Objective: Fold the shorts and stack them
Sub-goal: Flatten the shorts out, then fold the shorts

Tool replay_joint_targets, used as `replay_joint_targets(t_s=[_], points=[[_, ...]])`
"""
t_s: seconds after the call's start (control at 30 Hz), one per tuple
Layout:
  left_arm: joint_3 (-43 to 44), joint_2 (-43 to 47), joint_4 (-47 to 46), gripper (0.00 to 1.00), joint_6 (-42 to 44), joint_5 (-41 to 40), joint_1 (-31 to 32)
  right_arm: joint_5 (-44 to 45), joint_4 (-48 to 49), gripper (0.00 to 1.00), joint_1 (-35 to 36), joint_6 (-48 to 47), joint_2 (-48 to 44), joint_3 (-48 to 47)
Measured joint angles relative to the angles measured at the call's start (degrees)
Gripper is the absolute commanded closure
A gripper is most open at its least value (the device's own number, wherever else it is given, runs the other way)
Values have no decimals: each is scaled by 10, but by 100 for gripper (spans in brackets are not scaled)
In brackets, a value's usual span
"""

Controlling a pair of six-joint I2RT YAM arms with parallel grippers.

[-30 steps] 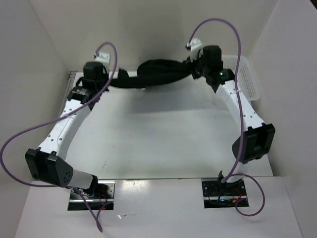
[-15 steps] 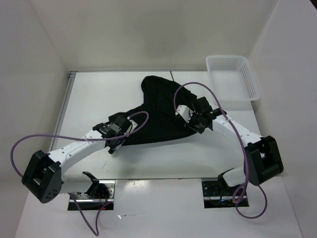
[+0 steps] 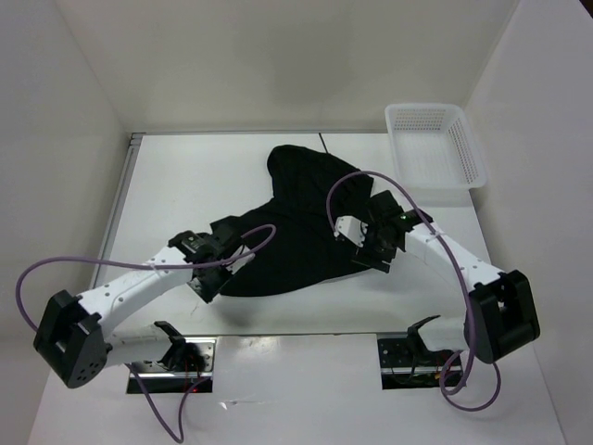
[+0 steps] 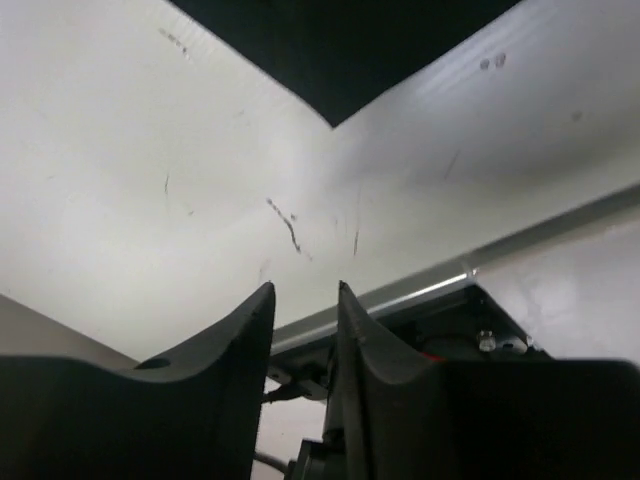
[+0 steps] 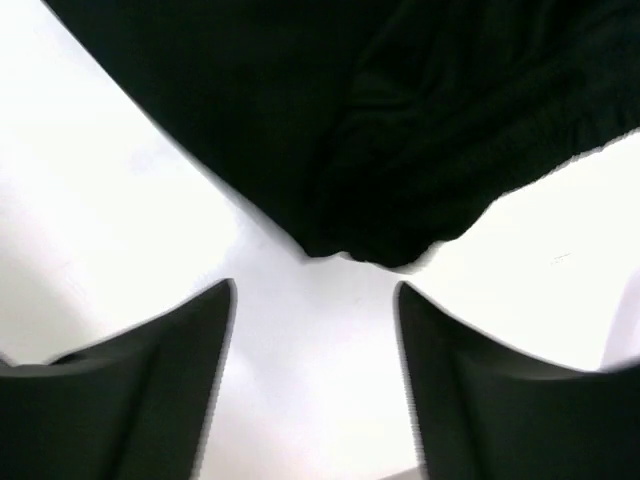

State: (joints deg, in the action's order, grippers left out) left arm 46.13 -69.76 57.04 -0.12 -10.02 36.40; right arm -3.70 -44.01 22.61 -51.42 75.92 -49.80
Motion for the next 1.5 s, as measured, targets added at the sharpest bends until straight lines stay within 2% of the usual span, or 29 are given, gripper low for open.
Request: replay_joint_targets(t_s=[0.1, 0.23, 0.3, 0.43, 0.5, 0.53, 0.6, 0.67, 0.77, 0.9, 1.13, 1.4, 1.5], points=[[16, 47, 21, 57, 0, -6, -4, 4, -16, 13, 0, 3, -26, -1], [31, 80, -59, 55, 0, -46, -46, 16, -7, 0, 0, 28, -48, -27], [61, 37, -86, 48, 1, -53, -86, 15, 8, 0, 0, 43, -52, -47], [137, -106, -172, 45, -1, -54, -155, 21, 58, 0, 0, 78, -59, -83], [148, -148, -217, 45, -1, -52, -166, 15, 86, 21, 0, 92, -61, -86], [154, -165, -228, 45, -1, -47, -167, 5, 96, 43, 0, 100, -61, -86], [177, -198, -238, 45, -1, -34, -167, -14, 115, 63, 4, 116, -55, -84], [199, -229, -256, 45, 0, -21, -163, -26, 147, 80, 17, 130, -42, -69], [206, -274, -288, 47, -1, -12, -161, -40, 181, 82, 35, 136, -8, -27], [185, -314, -303, 47, 0, -3, -164, -46, 178, 84, 40, 133, 42, 23], [136, -302, -348, 48, -1, -7, -176, -35, 173, 86, 40, 97, 66, 48], [133, -298, -356, 48, -1, -7, -191, -27, 130, 92, 40, 68, 85, 63], [157, -299, -329, 42, -1, -4, -205, -36, 114, 97, 40, 73, 80, 63]])
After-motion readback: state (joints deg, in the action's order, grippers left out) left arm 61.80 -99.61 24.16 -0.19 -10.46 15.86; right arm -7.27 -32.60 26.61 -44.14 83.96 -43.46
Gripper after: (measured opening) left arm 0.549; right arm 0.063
